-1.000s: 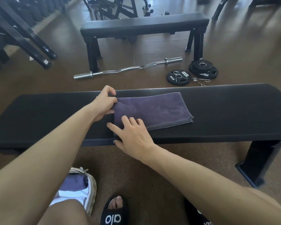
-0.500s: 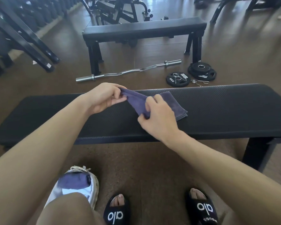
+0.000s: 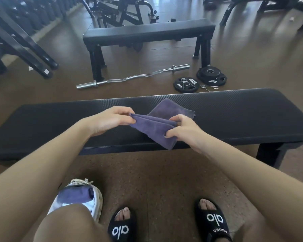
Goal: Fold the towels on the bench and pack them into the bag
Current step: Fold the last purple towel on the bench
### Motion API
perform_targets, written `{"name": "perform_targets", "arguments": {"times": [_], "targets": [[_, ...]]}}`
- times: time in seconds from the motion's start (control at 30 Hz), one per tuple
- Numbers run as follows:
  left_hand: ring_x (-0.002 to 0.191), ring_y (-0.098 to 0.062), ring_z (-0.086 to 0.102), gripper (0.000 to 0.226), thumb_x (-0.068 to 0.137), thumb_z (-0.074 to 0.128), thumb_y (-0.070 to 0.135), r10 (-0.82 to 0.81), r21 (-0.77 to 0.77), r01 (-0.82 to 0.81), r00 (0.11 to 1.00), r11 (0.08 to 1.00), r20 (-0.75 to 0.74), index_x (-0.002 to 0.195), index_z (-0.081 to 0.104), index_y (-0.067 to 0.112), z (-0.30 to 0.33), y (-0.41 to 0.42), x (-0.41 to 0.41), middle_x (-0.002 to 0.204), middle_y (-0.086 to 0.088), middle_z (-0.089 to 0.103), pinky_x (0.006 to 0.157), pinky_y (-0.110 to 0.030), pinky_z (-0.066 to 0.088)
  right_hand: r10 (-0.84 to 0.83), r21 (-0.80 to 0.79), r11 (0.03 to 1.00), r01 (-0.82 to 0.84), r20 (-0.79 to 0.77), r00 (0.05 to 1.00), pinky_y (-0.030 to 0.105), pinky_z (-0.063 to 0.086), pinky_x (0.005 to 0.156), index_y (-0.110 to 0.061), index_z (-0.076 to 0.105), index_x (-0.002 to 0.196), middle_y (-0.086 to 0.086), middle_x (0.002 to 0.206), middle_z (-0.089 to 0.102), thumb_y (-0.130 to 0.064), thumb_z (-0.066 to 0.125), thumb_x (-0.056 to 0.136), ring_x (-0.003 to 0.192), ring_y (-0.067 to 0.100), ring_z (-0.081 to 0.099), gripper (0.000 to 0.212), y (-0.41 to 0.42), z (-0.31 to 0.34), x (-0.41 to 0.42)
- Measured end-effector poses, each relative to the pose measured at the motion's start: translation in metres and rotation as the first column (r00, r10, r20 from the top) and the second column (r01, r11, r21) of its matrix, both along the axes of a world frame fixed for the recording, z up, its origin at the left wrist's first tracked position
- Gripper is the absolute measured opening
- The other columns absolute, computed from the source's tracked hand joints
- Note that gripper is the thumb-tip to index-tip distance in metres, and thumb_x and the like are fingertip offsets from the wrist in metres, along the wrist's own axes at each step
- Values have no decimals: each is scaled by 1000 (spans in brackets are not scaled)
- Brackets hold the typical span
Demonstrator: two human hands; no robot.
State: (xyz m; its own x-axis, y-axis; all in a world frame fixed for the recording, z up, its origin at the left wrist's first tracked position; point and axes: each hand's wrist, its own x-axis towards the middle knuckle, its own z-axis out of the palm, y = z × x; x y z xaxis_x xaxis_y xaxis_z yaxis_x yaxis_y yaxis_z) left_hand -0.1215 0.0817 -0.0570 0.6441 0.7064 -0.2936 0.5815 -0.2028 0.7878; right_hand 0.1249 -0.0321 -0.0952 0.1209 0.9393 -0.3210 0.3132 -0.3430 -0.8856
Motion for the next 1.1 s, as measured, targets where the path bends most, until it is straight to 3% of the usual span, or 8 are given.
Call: {"name": "perform_targets", "arguments": {"times": [0.17,0.37,0.73,0.83,0.9,0.97,1.03,1.1], "targets": [[100,-17,62,12,101,59,26,-14,-9,13,996,1000,-88,98,70,22,-21,-3,-9,96,4,69,94,-35,44,86,-75,993,-91,-68,994,28,54,68,-14,72,99,2,89,70,-14,72,85,82,16,64,14,-10,-4,4],[97,-16,67,11,101,60,28,19,58,-11,990,998,-141,100,70,24,-44,-9,-3,98,3,73,91,-34,51,25,-313,948,-54,-98,995,24,39,53,-10,69,105,7,81,59,-21,67,93,62,14,48,17,-18,-27,-10],[84,-16,65,12,95,66,30,37,335,25,983,942,-179,97,53,32,-64,-21,7,90,7,68,81,-44,59,-122,-360,925,119,16,992,36,58,87,-12,55,125,7,120,60,-16,69,91,109,25,61,37,-27,-47,-24],[78,-17,56,20,93,66,29,27,567,90,981,819,-194,92,47,28,-72,-26,7,94,6,53,71,-41,55,-103,-296,945,143,145,984,31,59,71,-12,60,112,7,106,65,-21,68,89,91,22,64,26,-31,-53,-28],[78,-20,50,15,93,65,24,-44,772,207,973,600,-227,90,50,23,-76,-27,7,97,3,49,68,-41,51,-73,-174,974,142,352,933,21,43,53,-15,55,104,0,94,60,-25,68,90,76,15,58,22,-36,-54,-33],[80,-22,50,5,94,63,17,-150,849,360,933,385,-328,91,60,18,-76,-26,9,98,-1,55,69,-41,48,-128,67,992,109,554,823,18,41,53,-20,47,104,-4,94,54,-25,71,89,77,13,56,28,-42,-54,-37],[84,-22,57,6,92,67,14,-237,833,486,870,264,-432,95,70,19,-76,-25,13,98,-1,65,73,-39,51,-187,333,937,-107,736,651,23,52,63,-21,49,103,-2,96,57,-21,76,86,79,14,59,32,-45,-55,-40],[88,-21,63,13,88,74,16,-278,804,551,827,224,-489,101,74,19,-74,-26,15,99,0,70,78,-36,55,-178,387,823,-416,871,459,31,53,70,-18,54,106,4,97,58,-16,79,81,80,19,57,36,-45,-56,-42]]}}
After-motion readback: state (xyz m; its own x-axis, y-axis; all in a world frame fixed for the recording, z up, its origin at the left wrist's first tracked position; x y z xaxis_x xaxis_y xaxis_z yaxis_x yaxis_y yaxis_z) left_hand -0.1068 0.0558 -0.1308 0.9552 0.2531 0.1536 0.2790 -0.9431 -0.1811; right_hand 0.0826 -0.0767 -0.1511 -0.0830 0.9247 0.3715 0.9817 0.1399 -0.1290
